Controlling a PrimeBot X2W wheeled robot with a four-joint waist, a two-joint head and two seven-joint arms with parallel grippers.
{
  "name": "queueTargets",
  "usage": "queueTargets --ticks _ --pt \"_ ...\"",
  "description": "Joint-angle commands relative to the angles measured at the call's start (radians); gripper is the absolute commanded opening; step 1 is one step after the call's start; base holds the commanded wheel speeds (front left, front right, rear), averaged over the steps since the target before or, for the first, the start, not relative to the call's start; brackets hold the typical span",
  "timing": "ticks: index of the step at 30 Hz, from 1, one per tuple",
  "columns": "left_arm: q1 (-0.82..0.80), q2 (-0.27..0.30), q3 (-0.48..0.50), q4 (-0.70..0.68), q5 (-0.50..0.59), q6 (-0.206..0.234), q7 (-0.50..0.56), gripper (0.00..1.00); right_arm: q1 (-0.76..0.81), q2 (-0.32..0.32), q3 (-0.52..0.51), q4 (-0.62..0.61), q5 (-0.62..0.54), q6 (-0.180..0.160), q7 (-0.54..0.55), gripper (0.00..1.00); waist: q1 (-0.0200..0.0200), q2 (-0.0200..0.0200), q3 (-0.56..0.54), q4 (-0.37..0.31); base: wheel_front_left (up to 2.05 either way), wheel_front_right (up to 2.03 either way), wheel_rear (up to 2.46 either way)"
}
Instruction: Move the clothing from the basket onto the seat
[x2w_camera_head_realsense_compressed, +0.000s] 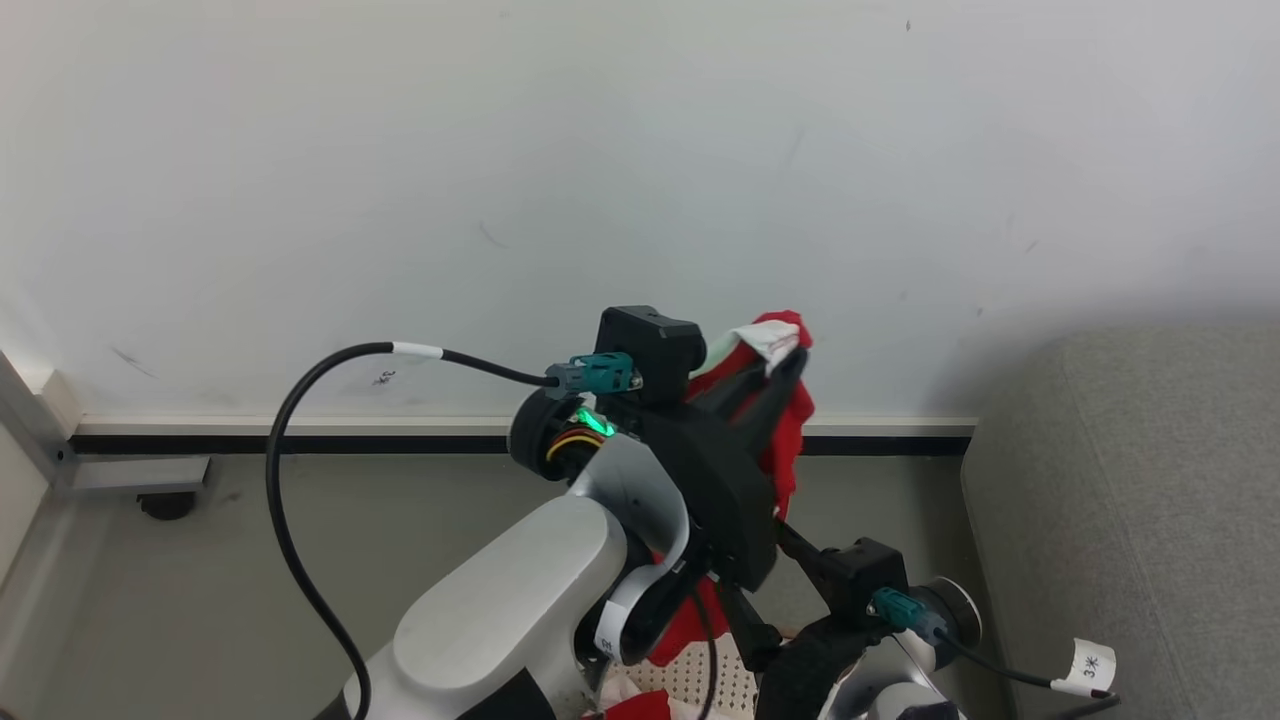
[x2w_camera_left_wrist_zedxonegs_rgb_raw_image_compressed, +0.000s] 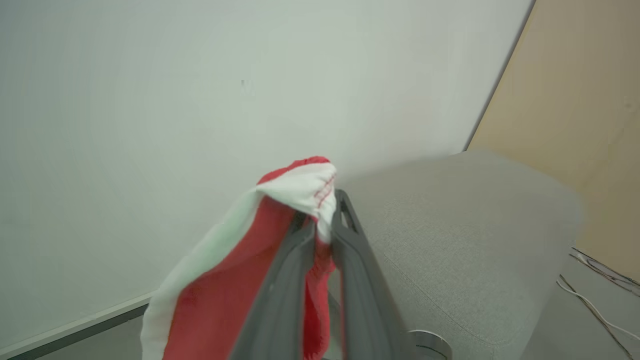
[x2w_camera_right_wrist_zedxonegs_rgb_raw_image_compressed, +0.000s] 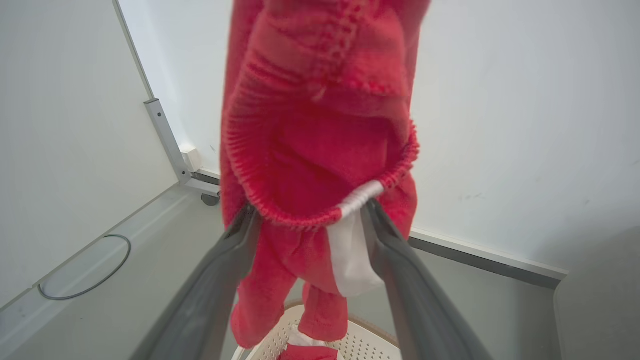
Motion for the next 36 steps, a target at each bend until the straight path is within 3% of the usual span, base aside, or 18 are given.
queueTargets --ticks 1,8,17,18,19,25,27,28,29,36 --pt "-0.006 -0.006 -0.004 -0.014 -0.022 -0.009 0.004 0.00 -0.012 -0.001 0.006 0.003 0.009 0.000 -0.006 1.00 -0.0001 0.0000 -0.001 0.000 0.00 0.00 0.00" --pt "0.023 -0.013 -0.034 -0.121 -0.138 -0.052 0.025 0.00 -0.048 -0.001 0.016 0.033 0.029 0.000 -0.015 1.00 -0.0001 0.0000 -0.004 0.003 0.00 0.00 0.00" --pt "0.039 -0.013 -0.055 -0.152 -0.184 -0.025 0.020 0.00 -0.067 -0.001 0.005 0.053 0.048 0.000 -0.042 1.00 -0.0001 0.0000 0.001 0.000 0.00 0.00 0.00" --pt "0.042 -0.012 -0.051 -0.134 -0.187 -0.019 0.012 0.00 -0.070 -0.001 0.001 0.051 0.051 0.000 -0.049 0.16 -0.0001 0.0000 0.004 -0.002 0.00 0.00 0.00" --pt "0.045 -0.011 -0.048 -0.124 -0.187 -0.018 0.006 0.00 -0.071 -0.001 0.000 0.048 0.051 0.000 -0.055 0.00 -0.0001 0.0000 0.005 -0.002 0.00 0.00 0.00" --pt "0.071 0.016 -0.030 -0.033 -0.158 0.006 -0.045 0.00 -0.066 -0.001 -0.008 0.049 0.045 0.000 -0.064 0.00 -0.0001 0.0000 0.012 -0.012 0.00 0.00 0.00" --pt "0.078 0.026 -0.022 0.002 -0.138 0.011 -0.077 0.42 -0.061 -0.001 -0.007 0.046 0.044 0.000 -0.066 0.00 -0.0001 0.0000 0.014 -0.016 0.00 0.00 0.00" --pt "0.082 0.030 -0.018 0.019 -0.131 0.008 -0.097 0.84 -0.058 -0.001 -0.006 0.044 0.044 0.000 -0.067 0.00 -0.0001 0.0000 0.015 -0.019 0.00 0.00 0.00" --pt "0.087 0.037 -0.015 0.037 -0.124 0.002 -0.116 1.00 -0.055 -0.001 -0.004 0.042 0.045 0.000 -0.068 0.00 -0.0001 0.0000 0.016 -0.022 0.00 0.00 0.00" --pt "0.135 0.104 -0.026 0.154 -0.049 -0.031 -0.260 1.00 -0.035 -0.001 -0.018 0.021 0.033 0.000 -0.072 0.00 -0.0001 0.0000 0.020 -0.052 0.00 0.00 0.00"
